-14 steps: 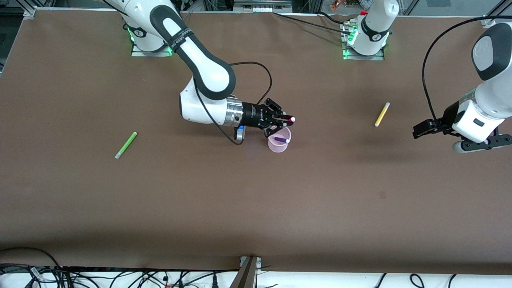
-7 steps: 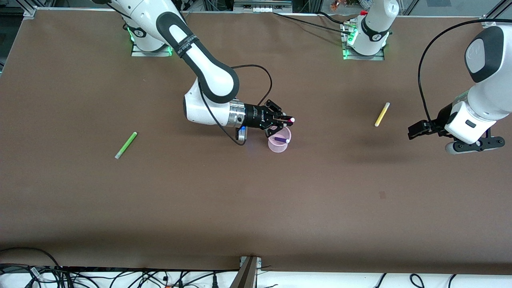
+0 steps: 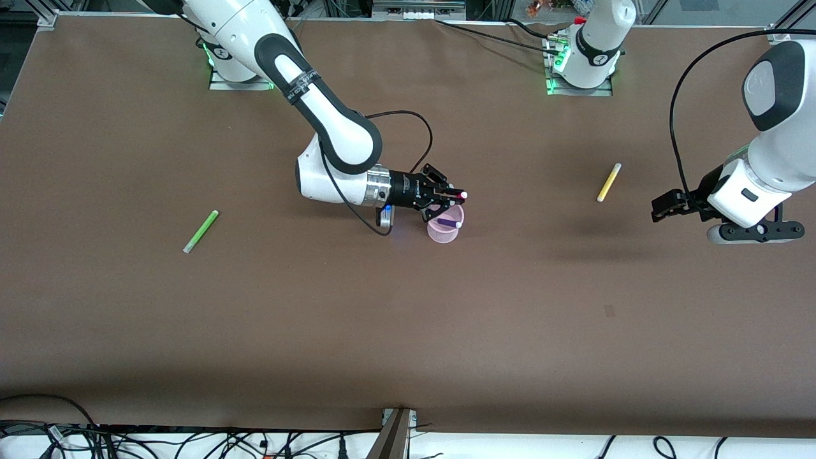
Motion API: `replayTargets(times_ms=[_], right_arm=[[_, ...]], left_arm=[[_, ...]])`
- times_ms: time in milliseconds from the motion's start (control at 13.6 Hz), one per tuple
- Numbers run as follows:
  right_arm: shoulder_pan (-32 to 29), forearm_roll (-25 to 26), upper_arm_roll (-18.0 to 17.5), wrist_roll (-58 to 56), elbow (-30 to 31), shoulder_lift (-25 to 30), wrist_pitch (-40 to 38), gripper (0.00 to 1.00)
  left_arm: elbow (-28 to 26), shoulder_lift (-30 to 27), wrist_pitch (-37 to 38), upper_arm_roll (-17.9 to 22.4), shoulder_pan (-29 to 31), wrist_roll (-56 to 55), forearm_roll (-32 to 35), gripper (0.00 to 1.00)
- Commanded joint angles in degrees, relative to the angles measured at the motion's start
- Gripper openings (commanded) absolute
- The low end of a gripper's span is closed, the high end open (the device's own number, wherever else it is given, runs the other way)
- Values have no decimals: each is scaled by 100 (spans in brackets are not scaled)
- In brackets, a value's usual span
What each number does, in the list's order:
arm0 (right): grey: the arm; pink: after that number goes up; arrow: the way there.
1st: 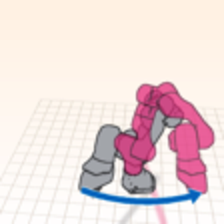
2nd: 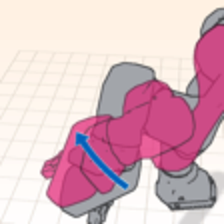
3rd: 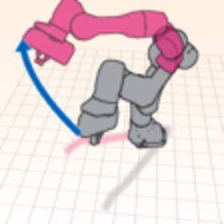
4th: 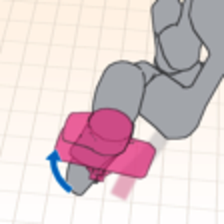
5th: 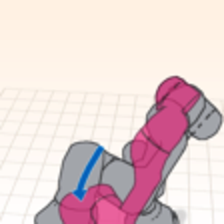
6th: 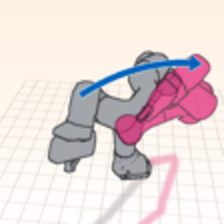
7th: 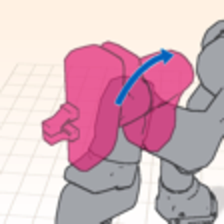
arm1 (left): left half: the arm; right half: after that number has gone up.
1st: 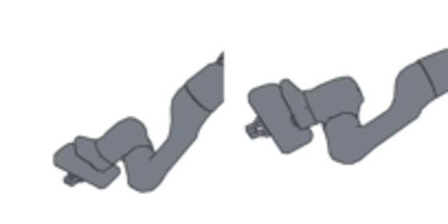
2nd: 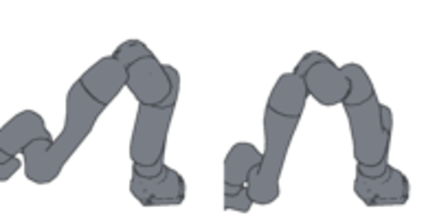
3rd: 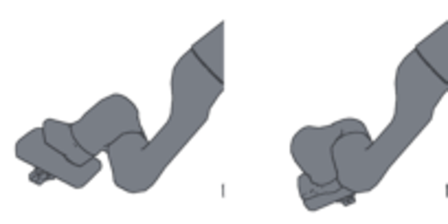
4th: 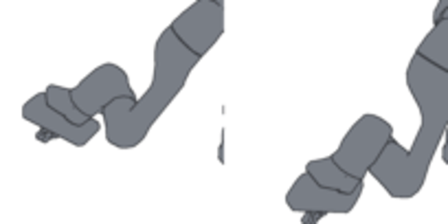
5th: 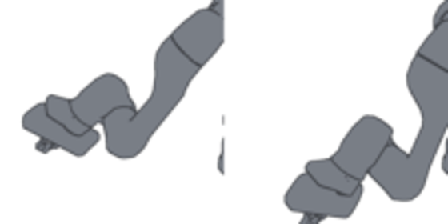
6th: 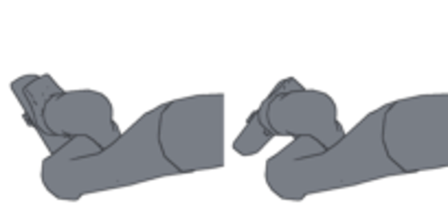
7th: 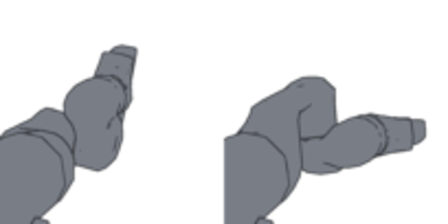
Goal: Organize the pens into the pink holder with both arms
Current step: 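Lower the pink marker into the cup and open the right gripper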
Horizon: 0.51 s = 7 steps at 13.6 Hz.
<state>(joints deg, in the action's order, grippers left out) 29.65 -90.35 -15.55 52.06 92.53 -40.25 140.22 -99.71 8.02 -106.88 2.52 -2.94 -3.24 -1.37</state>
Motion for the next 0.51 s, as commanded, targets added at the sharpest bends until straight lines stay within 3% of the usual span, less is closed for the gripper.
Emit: replayTargets(times_ms=[0,220,440], right_arm=[[67,-185,26,-293,-42,-97,66,6],[49,-176,26,-336,-51,-80,58,38],[40,-124,35,-328,-60,-27,58,62]], left_arm=[[127,41,9,47,-22,157,-109,100],[136,41,18,47,4,166,-101,100],[136,41,18,65,13,175,-109,100]])
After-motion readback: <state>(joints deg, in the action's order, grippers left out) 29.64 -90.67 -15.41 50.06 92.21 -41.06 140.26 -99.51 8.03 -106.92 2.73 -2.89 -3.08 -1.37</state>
